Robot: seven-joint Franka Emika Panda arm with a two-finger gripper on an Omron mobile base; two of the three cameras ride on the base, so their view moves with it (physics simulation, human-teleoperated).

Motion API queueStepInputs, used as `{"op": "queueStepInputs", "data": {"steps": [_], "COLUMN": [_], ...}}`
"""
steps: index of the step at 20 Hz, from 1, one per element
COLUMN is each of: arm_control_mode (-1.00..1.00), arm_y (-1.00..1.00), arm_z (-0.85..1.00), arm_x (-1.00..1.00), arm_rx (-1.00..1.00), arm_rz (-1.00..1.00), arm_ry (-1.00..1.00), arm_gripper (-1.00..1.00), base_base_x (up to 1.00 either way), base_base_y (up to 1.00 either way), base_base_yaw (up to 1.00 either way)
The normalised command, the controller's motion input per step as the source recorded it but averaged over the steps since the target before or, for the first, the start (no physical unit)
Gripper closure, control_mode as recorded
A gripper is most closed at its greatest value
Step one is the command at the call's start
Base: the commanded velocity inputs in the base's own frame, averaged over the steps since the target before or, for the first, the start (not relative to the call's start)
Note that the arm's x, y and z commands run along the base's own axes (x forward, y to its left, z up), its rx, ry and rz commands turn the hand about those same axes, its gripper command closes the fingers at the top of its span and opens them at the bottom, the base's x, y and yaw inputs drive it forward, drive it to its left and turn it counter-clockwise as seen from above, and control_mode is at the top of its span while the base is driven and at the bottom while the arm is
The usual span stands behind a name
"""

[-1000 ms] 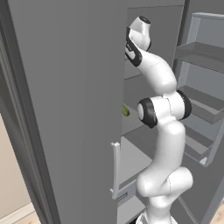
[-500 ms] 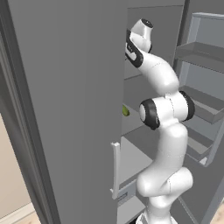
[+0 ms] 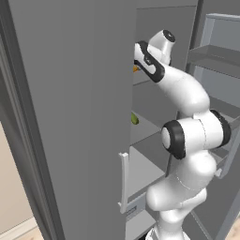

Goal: Take the cucumber and orange from the highest rack and move them to the second highest rack where the tangerine and sweet potato are located, to maximize freezer space. Close the freezer door after rearranging.

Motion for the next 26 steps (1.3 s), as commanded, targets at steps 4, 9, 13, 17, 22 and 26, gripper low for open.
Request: {"op": "queueStepInputs", "data": {"steps": [4, 9, 13, 17, 22, 26], "arm_control_mode": [-1.0, -1.0, -1.0, -1.0, -1.0, -1.0], "arm_y": [0.0, -0.01, 0.0, 0.0, -0.06, -0.15], "arm_z": [0.01, -0.11, -0.26, -0.45, -0.5, -0.54], "arm_x": [-1.0, -1.0, -1.0, -0.99, -0.64, -0.06], "arm_rx": [0.0, 0.0, 0.0, 0.0, 0.0, 0.0], "arm_rz": [0.0, 0.0, 0.0, 0.0, -0.01, -0.01], "arm_ry": [0.0, -0.03, 0.0, 0.0, 0.21, 0.34], "arm_gripper": [1.0, 1.0, 1.0, 1.0, 1.0, 1.0], "base_base_x": [0.0, 0.0, 0.0, 0.0, 0.0, 0.0], "base_base_y": [0.0, 0.0, 0.0, 0.0, 0.0, 0.0], "base_base_yaw": [0.0, 0.0, 0.0, 0.0, 0.0, 0.0]}}
